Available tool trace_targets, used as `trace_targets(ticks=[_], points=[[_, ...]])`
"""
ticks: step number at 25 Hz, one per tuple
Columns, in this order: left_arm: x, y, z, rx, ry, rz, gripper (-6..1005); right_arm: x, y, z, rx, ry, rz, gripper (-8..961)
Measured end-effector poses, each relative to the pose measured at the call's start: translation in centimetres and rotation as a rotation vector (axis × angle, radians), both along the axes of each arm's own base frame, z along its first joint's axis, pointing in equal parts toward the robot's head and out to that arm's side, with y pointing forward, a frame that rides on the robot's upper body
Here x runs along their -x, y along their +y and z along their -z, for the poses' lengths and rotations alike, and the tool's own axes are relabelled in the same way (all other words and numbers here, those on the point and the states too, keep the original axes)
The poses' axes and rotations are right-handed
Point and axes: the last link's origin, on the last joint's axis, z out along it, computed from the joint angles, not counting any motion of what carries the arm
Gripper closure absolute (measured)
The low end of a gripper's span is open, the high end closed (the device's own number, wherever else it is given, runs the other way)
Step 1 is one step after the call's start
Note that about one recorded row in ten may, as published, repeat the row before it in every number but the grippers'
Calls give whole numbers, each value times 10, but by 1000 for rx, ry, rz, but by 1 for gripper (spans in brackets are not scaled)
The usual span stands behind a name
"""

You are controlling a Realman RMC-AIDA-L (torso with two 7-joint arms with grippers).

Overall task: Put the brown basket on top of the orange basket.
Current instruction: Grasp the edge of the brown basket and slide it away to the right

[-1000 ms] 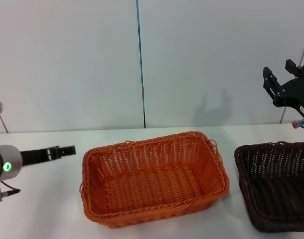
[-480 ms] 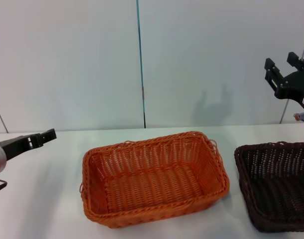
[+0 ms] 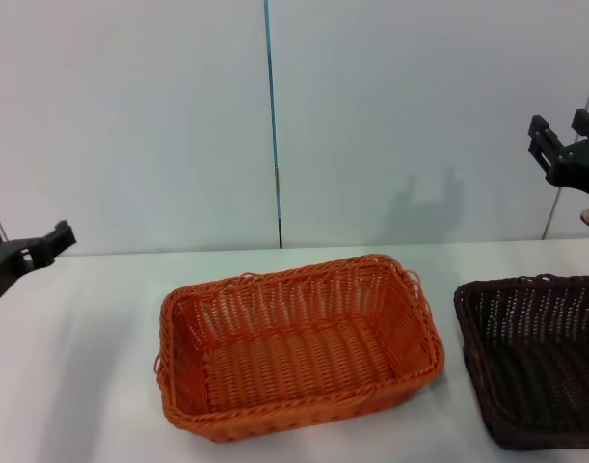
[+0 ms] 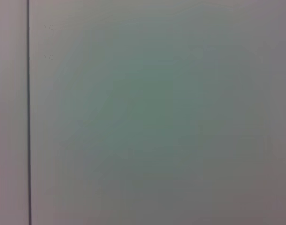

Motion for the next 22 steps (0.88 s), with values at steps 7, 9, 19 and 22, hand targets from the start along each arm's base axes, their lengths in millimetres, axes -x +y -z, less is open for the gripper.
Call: trace_targets(ticks=[7, 9, 19, 22], points=[[1, -8, 4, -73, 55, 11, 63, 2, 0, -7, 28, 49, 115, 454], [2, -10, 5, -76, 58, 10, 63, 2, -1, -11, 33, 49, 168, 454], [9, -18, 13, -105, 86, -7, 64, -6, -8, -30, 62, 45, 422, 453], [13, -19, 14, -108, 66, -22, 64, -11, -11, -37, 83, 37, 492, 453]])
